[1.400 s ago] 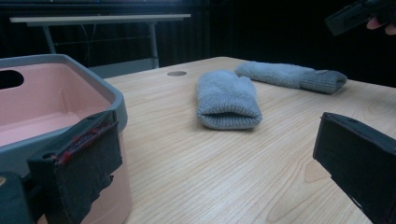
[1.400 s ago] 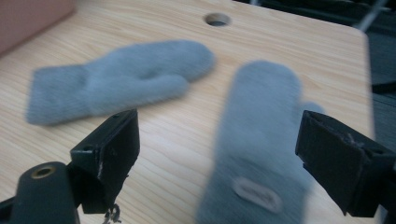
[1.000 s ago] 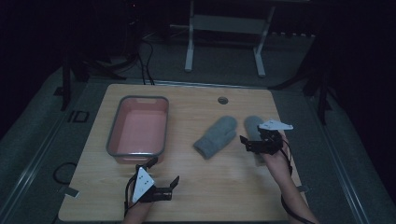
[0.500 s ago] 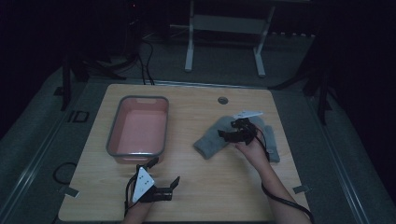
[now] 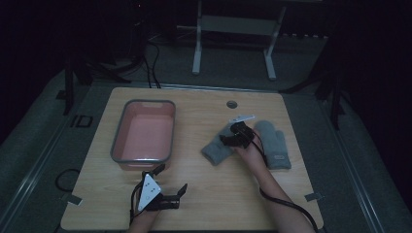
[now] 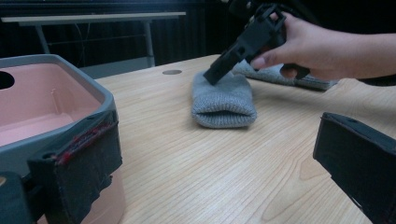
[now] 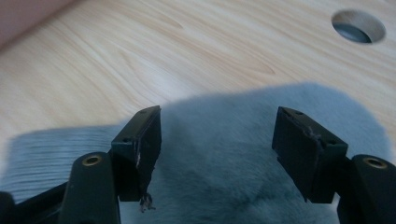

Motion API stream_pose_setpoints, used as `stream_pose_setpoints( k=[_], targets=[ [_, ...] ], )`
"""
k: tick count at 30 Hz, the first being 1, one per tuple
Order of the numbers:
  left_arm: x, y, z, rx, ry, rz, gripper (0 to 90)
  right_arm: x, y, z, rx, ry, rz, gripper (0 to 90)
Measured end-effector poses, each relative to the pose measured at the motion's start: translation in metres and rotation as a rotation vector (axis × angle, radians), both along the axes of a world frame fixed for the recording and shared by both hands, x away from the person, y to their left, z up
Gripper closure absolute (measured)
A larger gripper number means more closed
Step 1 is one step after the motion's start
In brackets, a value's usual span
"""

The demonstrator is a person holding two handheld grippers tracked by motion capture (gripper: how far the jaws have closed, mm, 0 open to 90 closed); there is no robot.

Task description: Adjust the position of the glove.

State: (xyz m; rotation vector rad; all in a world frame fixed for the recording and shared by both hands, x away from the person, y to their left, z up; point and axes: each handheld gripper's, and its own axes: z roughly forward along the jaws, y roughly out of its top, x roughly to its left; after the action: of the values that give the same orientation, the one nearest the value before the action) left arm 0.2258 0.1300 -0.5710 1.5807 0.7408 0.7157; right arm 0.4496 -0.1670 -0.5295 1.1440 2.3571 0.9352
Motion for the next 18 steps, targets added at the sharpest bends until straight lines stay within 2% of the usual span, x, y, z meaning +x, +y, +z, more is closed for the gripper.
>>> stream_pose_setpoints(
  k=[4, 5, 6, 7, 8, 10, 12, 16, 17, 18],
  targets=[
    [0.0, 0.0, 0.0, 0.0, 0.001, 0.0, 1.3, 0.001, 0.001, -0.009, -0.025, 0.019, 0.004, 35.8],
    [0.0, 0.0, 0.0, 0.0, 0.001, 0.001, 1.3, -0.002, 0.001, -0.014, -0.045, -0.004, 0.029, 37.4],
    [0.0, 0.0, 0.0, 0.0, 0.001, 0.001, 1.3, -0.002, 0.001, -0.014, -0.045, -0.004, 0.029, 40.8],
    [0.0, 0.0, 0.0, 0.0, 0.001, 0.0, 1.3, -0.003, 0.0, -0.015, -0.041, -0.013, 0.041, 51.9],
    [0.0, 0.0, 0.0, -0.001, 0.001, 0.001, 1.3, -0.003, 0.0, -0.015, -0.041, -0.013, 0.041, 51.9],
    [0.0, 0.0, 0.0, -0.003, 0.002, 0.001, 1.3, -0.004, -0.001, -0.016, -0.05, -0.028, 0.069, 61.9],
    [0.0, 0.0, 0.0, -0.003, 0.002, 0.001, 1.3, -0.005, 0.0, -0.014, -0.058, -0.027, 0.091, 79.5],
    [0.0, 0.0, 0.0, -0.004, 0.004, -0.002, 1.3, -0.005, 0.001, -0.009, -0.076, -0.029, 0.111, 83.2],
    [0.001, 0.0, 0.0, -0.006, 0.005, -0.002, 1.3, -0.005, -0.001, -0.002, -0.067, -0.025, 0.132, 83.8],
    [0.001, 0.001, 0.0, -0.008, 0.006, -0.001, 1.3, -0.005, -0.001, -0.002, -0.067, -0.025, 0.132, 83.8]
  ],
)
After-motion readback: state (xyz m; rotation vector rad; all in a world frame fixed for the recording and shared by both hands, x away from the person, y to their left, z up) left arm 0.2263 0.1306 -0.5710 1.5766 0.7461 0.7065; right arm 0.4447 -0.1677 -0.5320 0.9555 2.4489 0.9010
